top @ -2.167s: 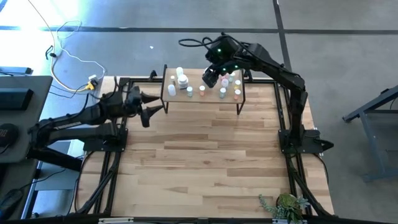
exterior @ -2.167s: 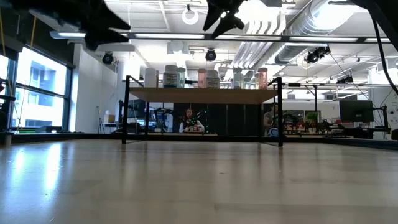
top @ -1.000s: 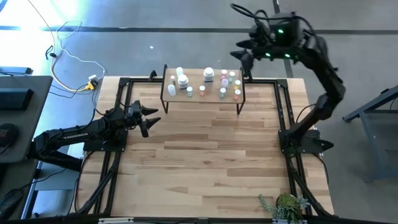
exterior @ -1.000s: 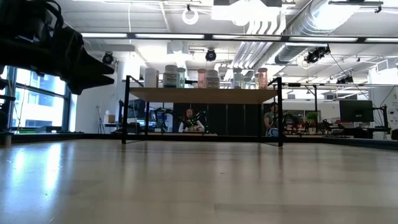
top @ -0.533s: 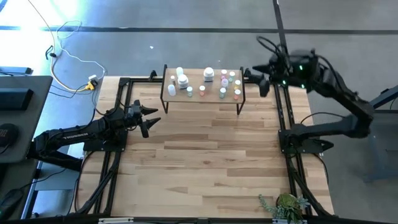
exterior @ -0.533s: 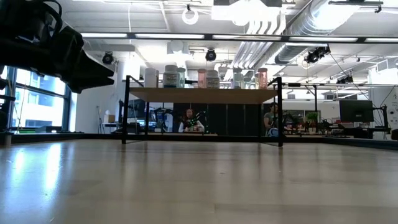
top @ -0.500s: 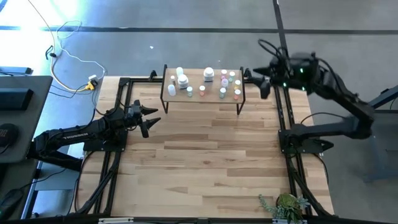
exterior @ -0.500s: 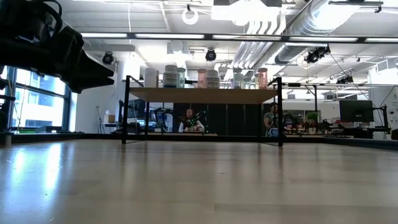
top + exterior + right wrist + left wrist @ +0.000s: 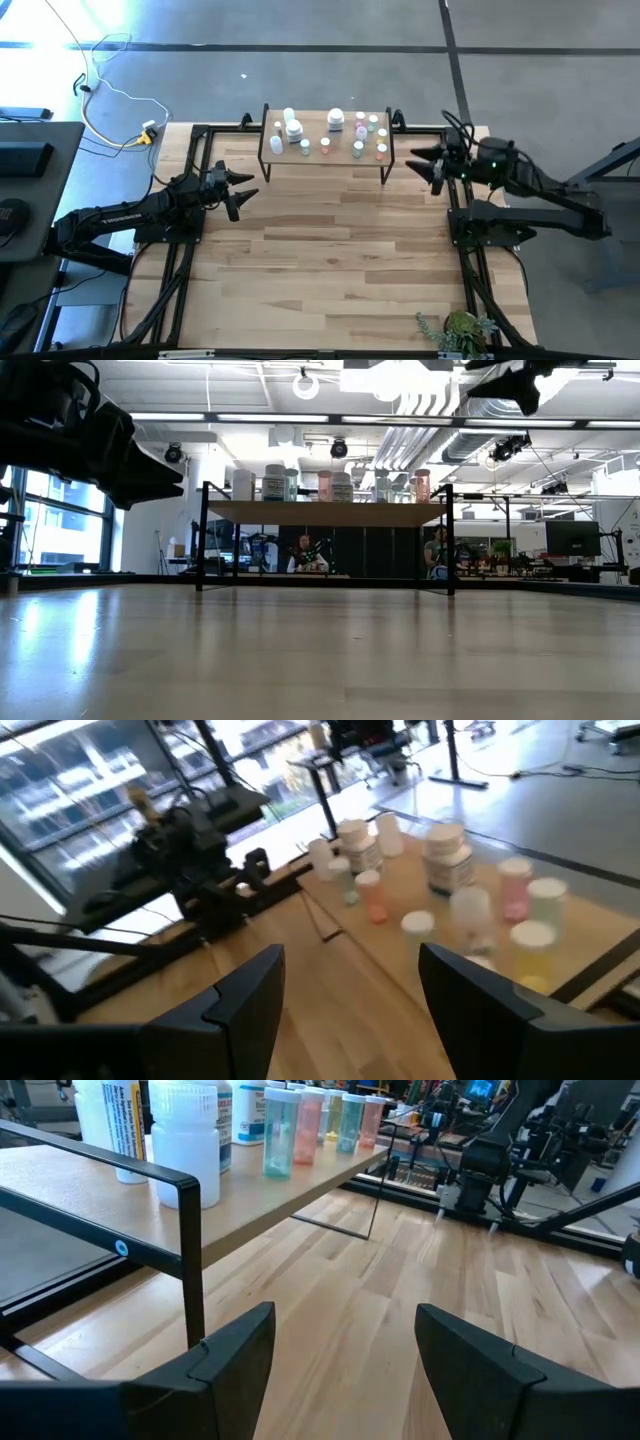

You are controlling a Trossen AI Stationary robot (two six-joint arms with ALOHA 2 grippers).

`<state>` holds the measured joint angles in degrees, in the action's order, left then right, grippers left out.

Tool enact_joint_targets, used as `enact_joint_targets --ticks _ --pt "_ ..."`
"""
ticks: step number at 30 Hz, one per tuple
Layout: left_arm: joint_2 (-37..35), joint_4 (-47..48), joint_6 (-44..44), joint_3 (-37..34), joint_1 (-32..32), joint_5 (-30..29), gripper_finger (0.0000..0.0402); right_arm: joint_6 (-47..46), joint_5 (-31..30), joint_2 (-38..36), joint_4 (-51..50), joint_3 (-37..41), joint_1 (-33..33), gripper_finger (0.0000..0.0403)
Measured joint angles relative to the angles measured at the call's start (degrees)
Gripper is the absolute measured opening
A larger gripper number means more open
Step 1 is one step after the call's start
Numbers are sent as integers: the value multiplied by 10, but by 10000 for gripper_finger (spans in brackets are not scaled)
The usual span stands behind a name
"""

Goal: Pick and place medicine bottles onto shelf by color
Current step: Return to Home Position

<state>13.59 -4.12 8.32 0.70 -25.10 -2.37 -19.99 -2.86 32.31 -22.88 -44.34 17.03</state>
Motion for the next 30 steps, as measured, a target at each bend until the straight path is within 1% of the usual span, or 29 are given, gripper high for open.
enact_joint_targets --ticks 7,12,20,25,30 --pt "0 0 0 0 0 0 229 -45 0 -86 109 159 -39 222" --pt "0 0 0 0 0 0 229 -57 0 -134 172 244 -71 222" --pt "0 0 0 0 0 0 229 -54 0 -195 245 338 -107 222" --pt "0 0 0 0 0 0 229 -85 8 -246 248 391 -108 222" --pt "0 0 0 0 0 0 229 -84 33 -304 249 415 -108 222"
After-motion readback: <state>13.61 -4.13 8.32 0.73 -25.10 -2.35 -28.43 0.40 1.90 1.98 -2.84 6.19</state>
